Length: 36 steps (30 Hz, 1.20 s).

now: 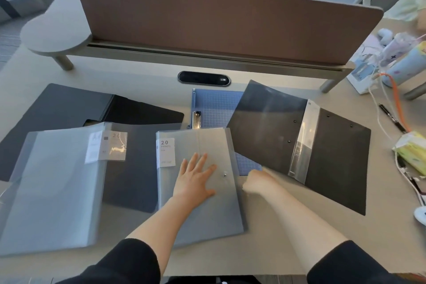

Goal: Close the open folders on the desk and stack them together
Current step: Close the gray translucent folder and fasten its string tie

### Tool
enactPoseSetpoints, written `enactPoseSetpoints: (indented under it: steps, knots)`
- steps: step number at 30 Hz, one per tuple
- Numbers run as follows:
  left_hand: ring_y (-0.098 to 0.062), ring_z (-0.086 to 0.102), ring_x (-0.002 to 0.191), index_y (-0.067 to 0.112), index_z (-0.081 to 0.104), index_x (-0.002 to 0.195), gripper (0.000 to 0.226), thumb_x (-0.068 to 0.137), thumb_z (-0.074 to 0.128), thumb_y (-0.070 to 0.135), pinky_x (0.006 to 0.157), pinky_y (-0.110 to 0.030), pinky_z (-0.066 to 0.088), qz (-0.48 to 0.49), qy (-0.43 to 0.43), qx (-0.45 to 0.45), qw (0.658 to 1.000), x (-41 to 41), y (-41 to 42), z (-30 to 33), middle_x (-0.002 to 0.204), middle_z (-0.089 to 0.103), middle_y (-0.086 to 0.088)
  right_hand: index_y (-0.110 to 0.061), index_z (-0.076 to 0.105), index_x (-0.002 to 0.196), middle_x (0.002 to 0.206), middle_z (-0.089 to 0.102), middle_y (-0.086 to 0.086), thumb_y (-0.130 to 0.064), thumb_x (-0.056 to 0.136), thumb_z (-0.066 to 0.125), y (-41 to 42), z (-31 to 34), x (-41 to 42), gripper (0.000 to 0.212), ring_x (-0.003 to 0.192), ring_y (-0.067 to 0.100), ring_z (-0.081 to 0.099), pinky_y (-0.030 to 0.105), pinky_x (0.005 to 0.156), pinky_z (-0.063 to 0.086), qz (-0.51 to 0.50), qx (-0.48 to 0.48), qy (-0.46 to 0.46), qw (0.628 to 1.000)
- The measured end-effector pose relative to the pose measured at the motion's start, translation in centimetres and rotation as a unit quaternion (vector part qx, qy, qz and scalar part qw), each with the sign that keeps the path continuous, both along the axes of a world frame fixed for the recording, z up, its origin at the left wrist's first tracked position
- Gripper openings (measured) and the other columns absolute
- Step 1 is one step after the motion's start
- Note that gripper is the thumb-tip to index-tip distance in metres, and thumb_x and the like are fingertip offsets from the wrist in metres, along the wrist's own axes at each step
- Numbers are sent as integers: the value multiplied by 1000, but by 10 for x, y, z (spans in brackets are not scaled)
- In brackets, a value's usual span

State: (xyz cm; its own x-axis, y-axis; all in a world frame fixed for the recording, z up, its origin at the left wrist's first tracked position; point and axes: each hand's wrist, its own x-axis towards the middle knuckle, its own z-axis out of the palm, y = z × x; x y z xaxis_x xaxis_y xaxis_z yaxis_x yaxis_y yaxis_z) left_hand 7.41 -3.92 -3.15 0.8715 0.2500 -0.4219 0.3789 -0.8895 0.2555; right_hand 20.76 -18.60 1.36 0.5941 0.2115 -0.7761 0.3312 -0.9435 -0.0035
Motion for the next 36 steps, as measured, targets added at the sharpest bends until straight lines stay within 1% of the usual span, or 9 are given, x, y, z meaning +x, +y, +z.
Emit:
enactPoseSetpoints:
  steps: [2, 4, 7, 9, 12, 16, 22, 28, 36]
  knots:
    - [-27, -14, 155, 40, 21, 155, 75, 91, 57, 54, 125, -51, -7, -4, 1, 8, 1000, 0, -1, -1, 169, -8, -1, -15, 42, 64, 63, 45, 2, -11, 81, 49, 4, 0, 5, 19, 58, 20, 43, 24, 48, 27, -23, 5, 14, 1000]
    - [-28, -15, 155, 41, 20, 156, 75, 91, 57, 55, 125, -51, -7, -6, 4, 9, 1000, 0, -2, 0, 169, -8, -1, -16, 43, 63, 71, 53, 6, -15, 83, 49, 12, -6, 9, 21, 70, 25, 51, 26, 50, 31, -54, 50, 11, 997]
    - [-28, -14, 155, 41, 21, 155, 75, 91, 58, 55, 124, -51, -8, -4, 4, 10, 1000, 1, -2, 0, 170, -7, -1, -11, 59, 80, 100, 66, 11, -16, 83, 45, 29, -11, 8, 15, 96, 32, 62, 30, 74, 46, -76, 111, -36, 990]
    - [-28, -14, 155, 41, 21, 155, 75, 92, 58, 55, 124, -51, -8, -2, 4, 8, 1000, 2, -2, -1, 170, -6, -1, -12, 65, 94, 100, 69, 9, -13, 82, 47, 42, -11, 5, 22, 89, 30, 61, 32, 80, 49, -74, 120, -64, 988]
    - [-26, -13, 155, 41, 20, 155, 75, 92, 58, 55, 124, -50, -7, 2, 3, 1, 1000, 1, -2, -1, 170, -4, 0, -8, 68, 98, 89, 64, 9, -8, 85, 50, 58, -15, -5, 23, 82, 30, 58, 26, 60, 42, -41, 128, -67, 989]
    - [-26, -13, 155, 42, 17, 156, 76, 92, 57, 53, 125, -50, -7, 4, -1, -7, 1000, -1, -1, -2, 170, -4, 1, -11, 63, 101, 104, 66, 13, -18, 96, 42, 65, -24, -20, 23, 97, 33, 61, 31, 68, 39, 29, 155, -63, 985]
    - [-24, -12, 155, 43, 23, 154, 73, 91, 54, 60, 125, -48, -7, 11, -6, -9, 1000, -1, 0, -6, 170, -4, 2, -20, 63, 117, 120, 65, 8, -20, 94, 42, 48, -26, -31, 31, 110, 32, 60, 30, 73, 39, 133, 146, -46, 979]
    - [-22, -14, 155, 44, 20, 155, 77, 90, 56, 61, 124, -46, -9, 11, 1, -4, 1000, -2, 1, -7, 169, -7, 4, -21, 56, 79, 96, 65, 7, -20, 92, 41, 15, -25, -30, 20, 85, 31, 57, 30, 65, 38, 88, 131, -31, 987]
    - [-22, -15, 155, 44, 21, 155, 77, 90, 58, 58, 125, -46, -8, 11, 5, -8, 1000, 1, -4, -4, 169, -8, 4, -12, 70, 91, 101, 71, 7, -16, 87, 46, 17, -27, 5, 24, 86, 28, 58, 29, 65, 41, 28, 127, -55, 990]
